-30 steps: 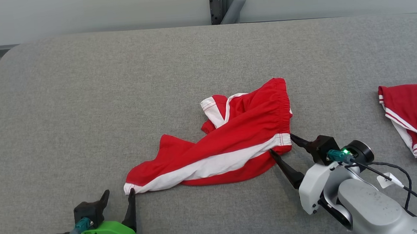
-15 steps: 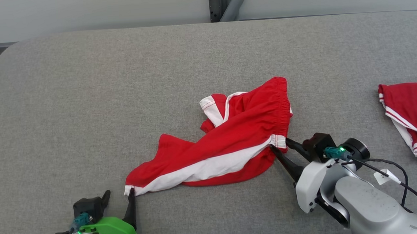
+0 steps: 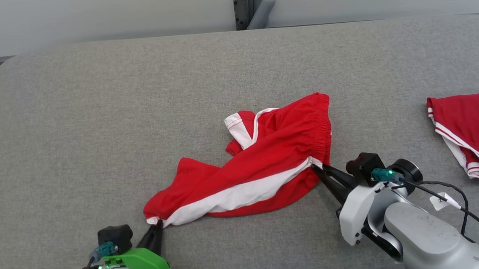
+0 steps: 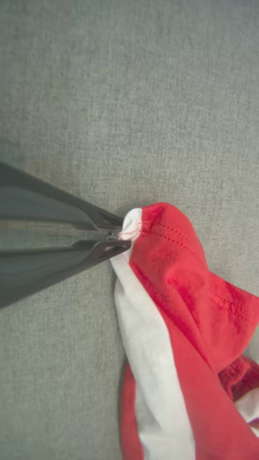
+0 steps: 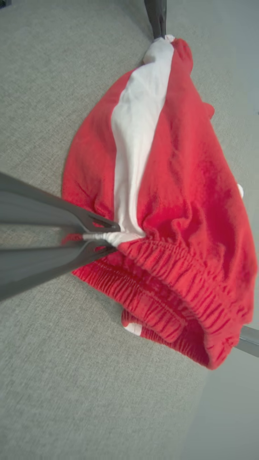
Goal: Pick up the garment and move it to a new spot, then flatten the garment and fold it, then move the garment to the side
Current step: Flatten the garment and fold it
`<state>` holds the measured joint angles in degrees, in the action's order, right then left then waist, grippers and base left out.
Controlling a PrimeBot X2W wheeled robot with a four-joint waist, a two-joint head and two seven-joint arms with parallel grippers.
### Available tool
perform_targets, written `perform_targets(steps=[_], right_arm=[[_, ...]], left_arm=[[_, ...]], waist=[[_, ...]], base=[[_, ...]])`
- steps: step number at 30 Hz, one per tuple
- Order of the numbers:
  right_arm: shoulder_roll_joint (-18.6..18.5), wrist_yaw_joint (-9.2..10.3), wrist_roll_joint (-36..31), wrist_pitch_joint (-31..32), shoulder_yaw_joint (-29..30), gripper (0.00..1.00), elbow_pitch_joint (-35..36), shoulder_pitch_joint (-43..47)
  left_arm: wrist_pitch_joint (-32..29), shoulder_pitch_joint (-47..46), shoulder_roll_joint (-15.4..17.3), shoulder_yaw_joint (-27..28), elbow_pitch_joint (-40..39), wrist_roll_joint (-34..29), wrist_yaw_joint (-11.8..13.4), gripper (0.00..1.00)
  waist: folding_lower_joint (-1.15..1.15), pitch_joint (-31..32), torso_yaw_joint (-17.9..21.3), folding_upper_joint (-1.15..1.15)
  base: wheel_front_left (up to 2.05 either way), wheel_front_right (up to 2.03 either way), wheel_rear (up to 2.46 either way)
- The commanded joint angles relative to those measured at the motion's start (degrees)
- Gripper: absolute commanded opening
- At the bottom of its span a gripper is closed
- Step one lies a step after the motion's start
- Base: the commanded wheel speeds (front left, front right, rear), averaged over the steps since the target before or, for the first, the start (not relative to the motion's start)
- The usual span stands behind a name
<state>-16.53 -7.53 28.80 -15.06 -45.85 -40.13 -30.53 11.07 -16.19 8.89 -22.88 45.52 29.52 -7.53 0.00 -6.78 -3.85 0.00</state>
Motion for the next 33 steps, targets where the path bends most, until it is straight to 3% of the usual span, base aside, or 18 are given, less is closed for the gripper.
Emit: perform_targets(steps=[1,5,12,14,19,23,27,31,33], right_arm=[[-0.52,0.09,0.91,-0.12,-0.2,0.0,0.66,-0.44],[-3.75,0.09,7.5,-0.13,-0.36,0.0,7.16,0.14],[-17.86,0.07,21.94,6.82,1.07,0.0,23.13,-12.36],[-20.65,0.07,23.47,10.1,1.8,0.0,25.61,-17.87],[-21.06,0.09,26.58,17.06,4.3,0.0,25.05,-32.42],[-15.71,0.06,22.21,15.08,8.21,0.0,15.35,-44.49],[-9.5,0.12,13.5,5.41,14.5,0.0,1.47,-55.3],[-5.14,0.12,6.71,0.37,18.56,0.0,-6.31,-60.96],[-4.27,0.12,5.87,0.11,19.23,0.0,-6.84,-61.03]], left_arm=[[-0.85,0.22,-0.05,-0.6,-0.61,1.76,0.11,0.0],[-5.84,-0.87,1.61,-2.89,-10.7,10.37,0.11,0.0],[-22.55,-11.13,10.41,-2.72,-35.37,23.05,0.11,0.0],[-27.47,-16.76,11.29,-1.32,-38.01,25.57,0.76,0.0],[-35.15,-35.07,9.89,0.17,-34.06,25.35,5.08,0.0],[-30.96,-50.58,6.82,1.15,-23.59,20.23,8.92,0.0],[-16.31,-63.24,3.12,4.44,-12.94,15.21,11.95,0.0],[-3.91,-69.73,1.51,4.29,-4.85,12.07,8.36,0.0],[-1.73,-70.53,1.18,3.99,-2.76,11.5,7.16,0.0]], waist=[[0.0,0.16,0.24,0.0],[0.0,-0.62,0.02,0.0],[0.0,-6.99,-0.01,0.0],[0.0,-9.25,0.07,0.0],[0.0,-15.78,-0.15,0.0],[0.0,-20.96,0.18,0.0],[0.0,-24.67,1.0,0.0],[0.0,-26.81,1.52,0.0],[0.0,-27.15,1.67,0.0]], base=[[0.0,0.0,0.0],[0.0,0.0,0.0],[0.0,0.0,0.0],[0.0,0.0,0.0],[0.0,0.0,0.0],[0.0,0.0,0.0],[0.0,0.0,0.0],[0.0,0.0,0.0],[0.0,0.0,0.0]])
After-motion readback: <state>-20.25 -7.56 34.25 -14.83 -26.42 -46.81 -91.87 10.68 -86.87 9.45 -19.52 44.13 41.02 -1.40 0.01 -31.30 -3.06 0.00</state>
